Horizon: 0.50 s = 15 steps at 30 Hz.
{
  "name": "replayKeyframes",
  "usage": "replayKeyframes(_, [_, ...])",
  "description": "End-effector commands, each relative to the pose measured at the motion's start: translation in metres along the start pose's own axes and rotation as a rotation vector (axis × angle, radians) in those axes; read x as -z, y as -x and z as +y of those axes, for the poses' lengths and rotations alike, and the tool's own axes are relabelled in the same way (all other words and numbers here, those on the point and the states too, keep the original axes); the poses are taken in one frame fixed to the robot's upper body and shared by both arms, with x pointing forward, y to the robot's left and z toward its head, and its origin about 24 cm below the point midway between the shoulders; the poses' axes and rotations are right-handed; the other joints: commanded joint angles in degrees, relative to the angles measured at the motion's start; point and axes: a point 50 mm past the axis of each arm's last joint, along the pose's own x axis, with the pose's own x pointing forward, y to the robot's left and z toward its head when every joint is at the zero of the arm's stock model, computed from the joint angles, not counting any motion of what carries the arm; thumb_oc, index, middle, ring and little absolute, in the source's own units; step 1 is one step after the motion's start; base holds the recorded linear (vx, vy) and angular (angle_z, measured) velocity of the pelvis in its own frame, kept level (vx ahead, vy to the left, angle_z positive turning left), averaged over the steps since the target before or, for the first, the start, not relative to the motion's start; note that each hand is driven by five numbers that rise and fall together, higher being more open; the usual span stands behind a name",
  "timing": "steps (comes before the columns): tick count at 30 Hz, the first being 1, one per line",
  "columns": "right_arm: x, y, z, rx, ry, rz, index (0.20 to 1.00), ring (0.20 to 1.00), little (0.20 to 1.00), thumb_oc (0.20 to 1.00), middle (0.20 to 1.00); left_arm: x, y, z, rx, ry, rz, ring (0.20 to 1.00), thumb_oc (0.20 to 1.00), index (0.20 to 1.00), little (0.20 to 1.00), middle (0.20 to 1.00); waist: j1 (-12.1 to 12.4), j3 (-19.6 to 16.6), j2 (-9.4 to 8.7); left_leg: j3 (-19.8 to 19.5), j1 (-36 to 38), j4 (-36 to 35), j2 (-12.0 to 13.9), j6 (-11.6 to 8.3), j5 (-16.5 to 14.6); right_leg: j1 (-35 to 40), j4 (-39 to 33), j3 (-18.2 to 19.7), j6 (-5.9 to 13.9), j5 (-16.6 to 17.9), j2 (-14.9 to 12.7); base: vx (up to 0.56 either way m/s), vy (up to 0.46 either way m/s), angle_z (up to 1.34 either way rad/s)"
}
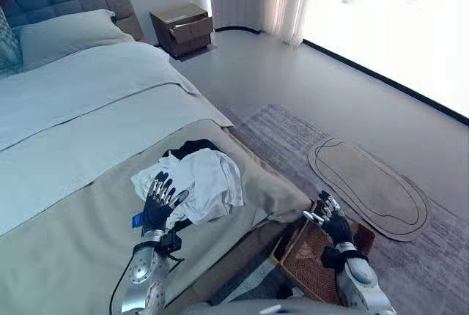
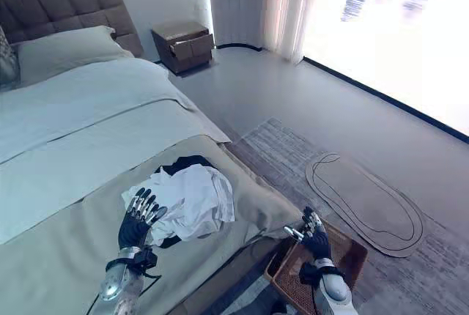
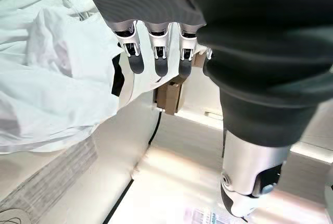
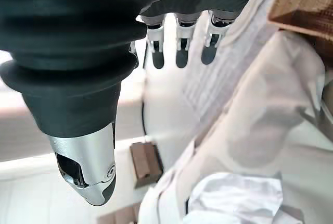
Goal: Pick up clothes into the bucket
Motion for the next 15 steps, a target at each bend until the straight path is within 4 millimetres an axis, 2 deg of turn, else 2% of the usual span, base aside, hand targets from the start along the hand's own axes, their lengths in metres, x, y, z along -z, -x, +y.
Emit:
replayKeyframes(1, [-0.035, -0.007, 0.010, -0.030, -0.033, -0.192, 1.000, 1.000, 1.000, 1.000, 1.000, -0.035, -0.013, -0.001, 0.046, -0.088, -0.186, 1.000, 1.000, 1.000, 1.000, 1.000, 0.12, -0.44, -2.81, -0.68, -2.99, 0.13, 0.44, -0.29, 1.43, -2.43, 1.57, 0.37, 1.54, 2.05, -1.97, -0.34, -0.091, -0.17])
replayKeyframes(9, [-0.033, -0.006, 0.008, -0.022, -0.030, -0.185, 1.000, 1.000, 1.000, 1.000, 1.000, -0.031, -0.010, 0.004, 0.001, -0.041, -0.170, 1.000, 1.000, 1.000, 1.000, 1.000, 0.06, -0.58, -2.94, -0.62, -2.95, 0.12, 0.35, -0.30, 1.39, -2.28, 1.26, 0.24, 1.46, 2.23, -1.98, 0.00, 0.000, 0.00])
replayKeyframes(15, [-0.036, -0.005, 0.005, -0.019, -0.010, -0.194, 1.000, 1.000, 1.000, 1.000, 1.000, -0.031, -0.007, 0.009, -0.018, -0.126, -0.165, 1.000, 1.000, 1.000, 1.000, 1.000, 0.24, -0.22, -3.11, -0.64, -3.00, 0.45, 0.23, -0.16, 1.08, -2.38, 1.20, 0.52, 1.70, 2.35, -2.09, 0.00, 0.000, 0.00])
